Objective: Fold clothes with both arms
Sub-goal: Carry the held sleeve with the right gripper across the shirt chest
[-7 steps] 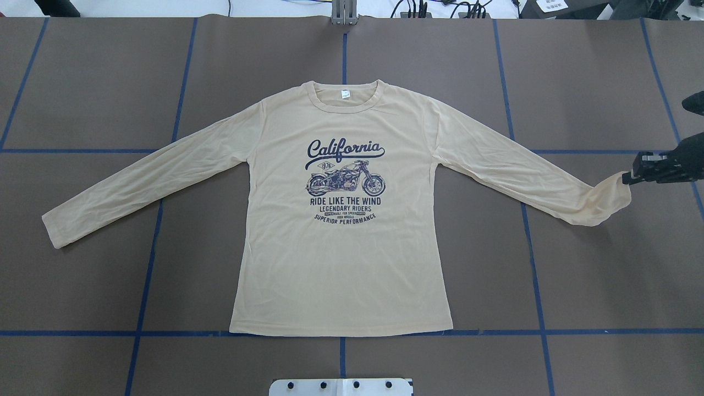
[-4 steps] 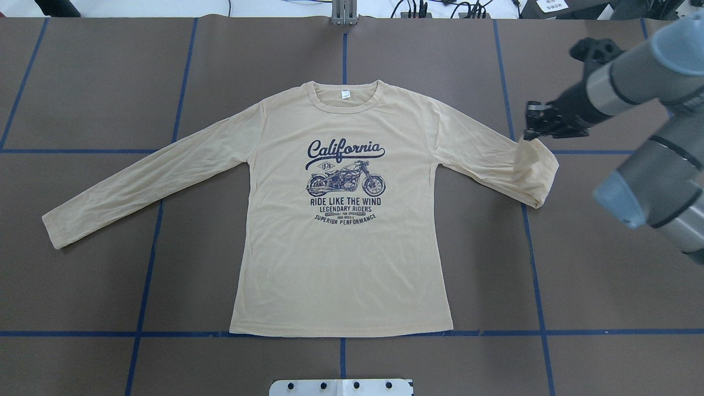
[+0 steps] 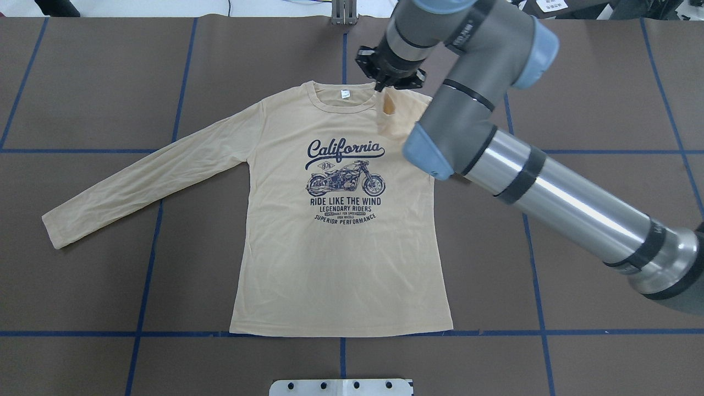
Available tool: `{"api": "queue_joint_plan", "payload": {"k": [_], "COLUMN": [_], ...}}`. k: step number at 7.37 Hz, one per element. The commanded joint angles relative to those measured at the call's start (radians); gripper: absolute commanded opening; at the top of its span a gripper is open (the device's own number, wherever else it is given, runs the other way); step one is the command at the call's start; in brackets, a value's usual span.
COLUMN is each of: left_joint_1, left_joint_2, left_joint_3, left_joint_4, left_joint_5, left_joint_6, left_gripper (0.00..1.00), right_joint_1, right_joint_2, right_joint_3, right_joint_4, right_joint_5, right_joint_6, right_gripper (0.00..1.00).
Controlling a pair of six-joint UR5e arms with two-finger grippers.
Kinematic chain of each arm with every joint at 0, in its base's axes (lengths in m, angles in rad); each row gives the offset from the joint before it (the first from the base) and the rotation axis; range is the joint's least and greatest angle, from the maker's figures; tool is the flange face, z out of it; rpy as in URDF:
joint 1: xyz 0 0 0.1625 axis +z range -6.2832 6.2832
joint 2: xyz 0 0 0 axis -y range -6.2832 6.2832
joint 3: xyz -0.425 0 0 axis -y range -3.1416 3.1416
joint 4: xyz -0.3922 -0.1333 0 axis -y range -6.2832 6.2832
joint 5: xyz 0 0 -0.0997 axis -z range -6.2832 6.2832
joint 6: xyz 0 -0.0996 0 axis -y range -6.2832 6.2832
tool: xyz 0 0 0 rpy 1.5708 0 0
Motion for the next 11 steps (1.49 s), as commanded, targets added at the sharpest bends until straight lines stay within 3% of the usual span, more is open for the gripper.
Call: {"api": "queue_joint_plan", "payload": {"k": [1,3,4,5,7,8,9,10,11], "left_joint_1": [0.001,0.001,0.002,0.026,0.132,0.215,0.256,0.336,0.381], "left_joint_2": [0.0,0.0,0.0,-0.001,-0.02,-0.049,-0.049,-0.049,-0.052], "left_joint_3": [0.008,0.017,0.017,0.017,0.052,0.098,0.142,0.237,0.341], "left_joint_4": [0.003,0.003,0.003,-0.002,-0.04,-0.058,-0.118,-0.223,-0.342], "left_joint_5": [0.001,0.001,0.003,0.001,0.0,0.001,0.001,0.01,0.004], "left_joint_6": [0.002,0.002,0.002,0.002,-0.095,-0.297,-0.396,-0.43,-0.493], "left_gripper": [1.0,1.0,1.0,1.0,1.0,1.0,1.0,0.99,0.97], "right_joint_1": [-0.107,-0.195,-0.211,-0.226,-0.24,-0.237,-0.211,-0.179,-0.156], "right_joint_2": [0.233,0.324,0.373,0.404,0.452,0.452,0.407,0.265,0.143], "right_joint_3": [-0.251,-0.385,-0.491,-0.54,-0.576,-0.567,-0.476,-0.258,-0.104], "right_joint_4": [0.103,0.151,0.218,0.244,0.251,0.246,0.208,0.08,0.035], "right_joint_5": [-0.168,-0.284,-0.303,-0.331,-0.345,-0.345,-0.293,-0.226,-0.18], "right_joint_6": [0.014,0.014,0.015,0.021,0.052,0.102,0.145,0.141,0.134], "right_gripper": [0.0,0.0,0.57,0.99,0.99,0.99,0.99,0.99,0.99]}}
